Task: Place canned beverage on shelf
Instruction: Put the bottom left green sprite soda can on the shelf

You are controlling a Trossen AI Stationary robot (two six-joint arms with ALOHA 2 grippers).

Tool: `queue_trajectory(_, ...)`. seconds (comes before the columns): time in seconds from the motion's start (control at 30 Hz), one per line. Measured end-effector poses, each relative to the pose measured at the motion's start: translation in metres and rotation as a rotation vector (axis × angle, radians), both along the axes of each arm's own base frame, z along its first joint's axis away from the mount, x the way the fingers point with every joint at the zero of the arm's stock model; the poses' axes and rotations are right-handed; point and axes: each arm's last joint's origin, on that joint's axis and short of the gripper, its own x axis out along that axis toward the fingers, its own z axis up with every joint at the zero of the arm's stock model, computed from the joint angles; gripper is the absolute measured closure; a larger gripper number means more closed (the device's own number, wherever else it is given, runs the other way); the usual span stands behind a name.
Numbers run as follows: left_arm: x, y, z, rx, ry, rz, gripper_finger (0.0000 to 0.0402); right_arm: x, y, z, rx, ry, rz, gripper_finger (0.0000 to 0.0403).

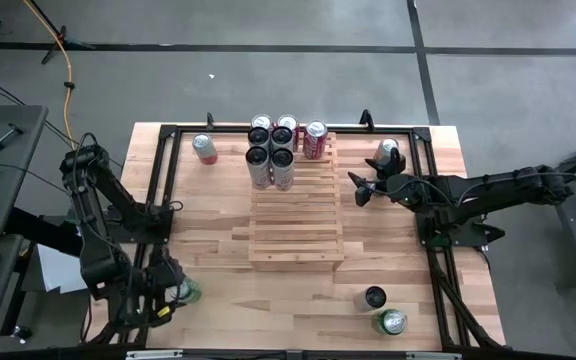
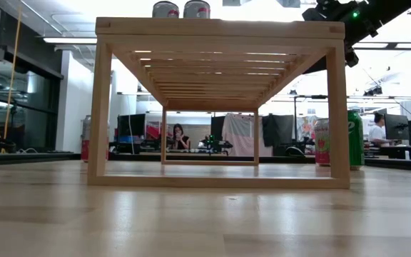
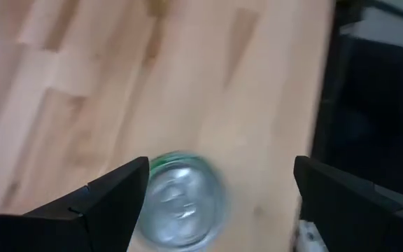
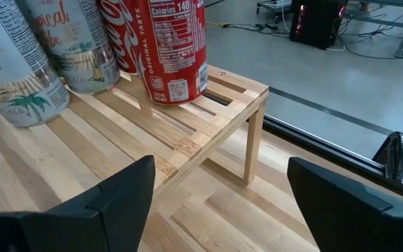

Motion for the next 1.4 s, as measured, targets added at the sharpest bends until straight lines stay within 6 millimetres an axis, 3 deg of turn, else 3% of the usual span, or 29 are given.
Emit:
queue_trajectory(0.3, -0.005, 0.011, -0.003, 0.096, 0.044, 0.052, 0.0053, 0.0, 0.0, 0.0, 0.0, 0.001, 0.0, 0.0092)
queue_trajectory(0.53, -0.008, 0.004, -0.003, 0.071, -0.004, 0.04, 0.0053, 0.0, 0.0, 0.0, 0.0, 0.001, 0.001, 0.0092)
queue_trajectory(0.93, -0.011, -0.019, -0.032, 0.156, 0.058, 0.051, 0.0053, 0.0, 0.0, 0.0, 0.0, 0.006, 0.001, 0.0092)
queue_trajectory(1.4, -0.007, -0.025, -0.047, 0.205, 0.107, 0.067, 0.0053, 0.0, 0.0, 0.0, 0.0, 0.005, 0.001, 0.0092)
